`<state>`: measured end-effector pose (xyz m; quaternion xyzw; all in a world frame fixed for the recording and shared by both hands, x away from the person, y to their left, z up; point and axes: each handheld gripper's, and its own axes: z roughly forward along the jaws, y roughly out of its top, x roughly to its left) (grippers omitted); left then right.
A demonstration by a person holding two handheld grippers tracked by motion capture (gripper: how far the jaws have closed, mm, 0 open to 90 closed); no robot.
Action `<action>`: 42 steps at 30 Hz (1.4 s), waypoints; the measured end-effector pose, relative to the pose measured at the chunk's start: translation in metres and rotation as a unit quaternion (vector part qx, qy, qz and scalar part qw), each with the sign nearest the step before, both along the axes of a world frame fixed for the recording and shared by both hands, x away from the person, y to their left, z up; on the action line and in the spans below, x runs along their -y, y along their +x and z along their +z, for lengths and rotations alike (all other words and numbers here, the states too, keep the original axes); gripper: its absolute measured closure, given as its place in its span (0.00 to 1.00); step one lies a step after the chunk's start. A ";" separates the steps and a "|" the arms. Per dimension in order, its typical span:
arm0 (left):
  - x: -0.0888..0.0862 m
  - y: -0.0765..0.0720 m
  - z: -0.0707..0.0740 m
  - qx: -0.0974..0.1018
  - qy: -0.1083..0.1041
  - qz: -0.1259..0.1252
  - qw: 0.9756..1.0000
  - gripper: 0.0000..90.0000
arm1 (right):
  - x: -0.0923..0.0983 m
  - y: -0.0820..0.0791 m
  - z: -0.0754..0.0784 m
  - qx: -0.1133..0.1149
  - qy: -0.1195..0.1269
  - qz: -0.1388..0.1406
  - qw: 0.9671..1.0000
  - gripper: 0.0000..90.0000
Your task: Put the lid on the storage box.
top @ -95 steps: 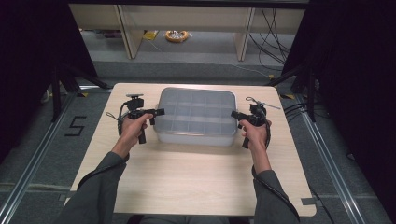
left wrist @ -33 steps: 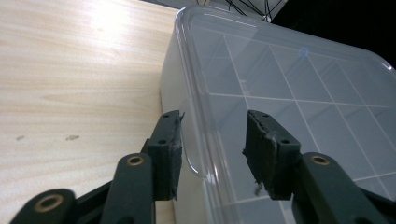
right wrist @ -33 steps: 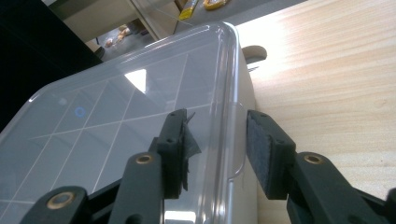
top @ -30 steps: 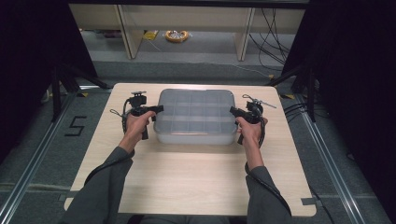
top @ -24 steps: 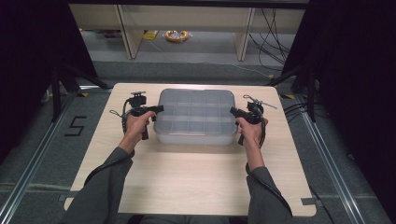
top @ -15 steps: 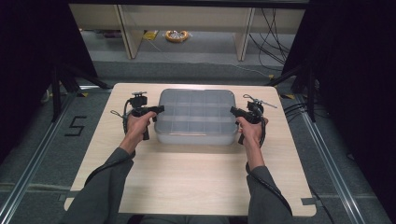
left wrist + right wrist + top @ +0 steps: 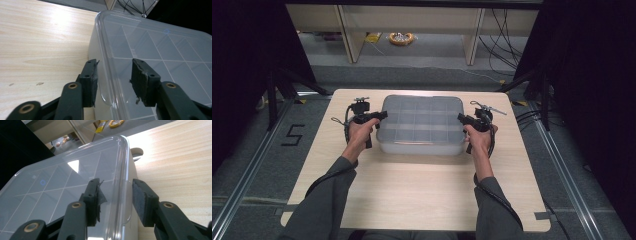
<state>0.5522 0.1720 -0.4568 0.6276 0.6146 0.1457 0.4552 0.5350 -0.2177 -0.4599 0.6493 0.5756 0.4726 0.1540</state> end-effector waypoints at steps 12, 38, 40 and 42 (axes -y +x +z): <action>-0.015 -0.023 0.018 0.011 -0.033 -0.023 0.999 0.49 | 0.016 -0.015 0.009 0.003 0.028 0.002 1.000 0.54; -0.028 -0.164 -0.013 0.011 -0.034 -0.155 0.987 0.39 | 0.040 -0.123 0.013 0.034 -0.048 0.118 0.991 0.50; -0.027 -0.171 -0.016 0.009 -0.034 -0.162 0.986 0.39 | 0.039 -0.129 0.011 0.033 -0.073 0.117 0.990 0.50; -0.026 -0.178 -0.018 0.008 -0.029 -0.166 0.986 0.39 | 0.040 -0.134 0.009 0.030 -0.073 0.119 0.990 0.50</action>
